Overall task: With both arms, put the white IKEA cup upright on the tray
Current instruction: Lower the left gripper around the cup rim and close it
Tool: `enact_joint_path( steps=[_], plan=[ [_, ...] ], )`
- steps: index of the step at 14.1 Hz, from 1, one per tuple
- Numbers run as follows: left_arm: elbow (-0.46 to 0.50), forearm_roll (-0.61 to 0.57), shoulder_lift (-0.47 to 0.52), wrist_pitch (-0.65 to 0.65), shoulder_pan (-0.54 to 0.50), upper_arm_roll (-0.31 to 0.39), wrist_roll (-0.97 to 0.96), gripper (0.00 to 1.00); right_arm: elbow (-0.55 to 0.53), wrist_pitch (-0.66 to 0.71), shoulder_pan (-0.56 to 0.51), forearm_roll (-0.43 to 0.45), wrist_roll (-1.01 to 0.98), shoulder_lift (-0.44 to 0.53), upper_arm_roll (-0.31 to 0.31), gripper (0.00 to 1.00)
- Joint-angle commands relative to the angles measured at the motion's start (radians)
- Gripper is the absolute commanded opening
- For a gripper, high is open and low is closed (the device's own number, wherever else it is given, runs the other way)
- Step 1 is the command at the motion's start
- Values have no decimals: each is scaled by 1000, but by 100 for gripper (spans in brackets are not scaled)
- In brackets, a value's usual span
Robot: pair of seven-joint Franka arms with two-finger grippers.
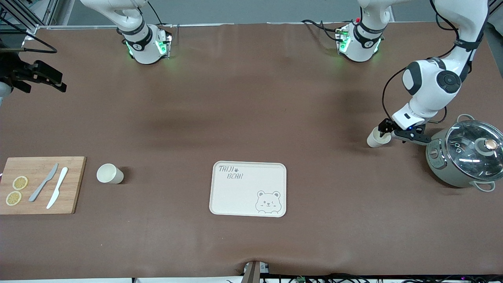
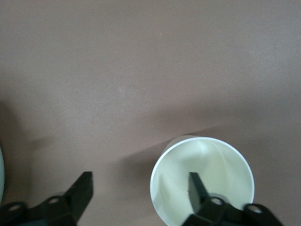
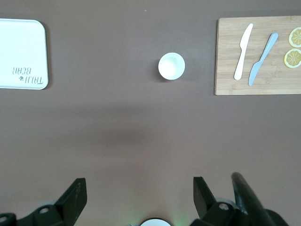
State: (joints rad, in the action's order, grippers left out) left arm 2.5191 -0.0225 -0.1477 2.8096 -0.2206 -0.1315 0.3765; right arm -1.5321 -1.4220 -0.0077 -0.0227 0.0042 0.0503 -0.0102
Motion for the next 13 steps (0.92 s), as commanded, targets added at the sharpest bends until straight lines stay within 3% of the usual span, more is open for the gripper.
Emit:
enact_joint_path(
  steps=[1,3,13],
  plan=[
    [3,-22,-10,19,-17,-8,13,6,-10,-5,2,12,-13,10,-1,100],
    [4,-22,-10,19,-17,-8,15,0,-10,-5,0,10,-13,10,-1,100],
    [-23,-22,5,2,-39,-16,-1,0,-8,-5,0,9,-12,10,-1,100]
  ],
)
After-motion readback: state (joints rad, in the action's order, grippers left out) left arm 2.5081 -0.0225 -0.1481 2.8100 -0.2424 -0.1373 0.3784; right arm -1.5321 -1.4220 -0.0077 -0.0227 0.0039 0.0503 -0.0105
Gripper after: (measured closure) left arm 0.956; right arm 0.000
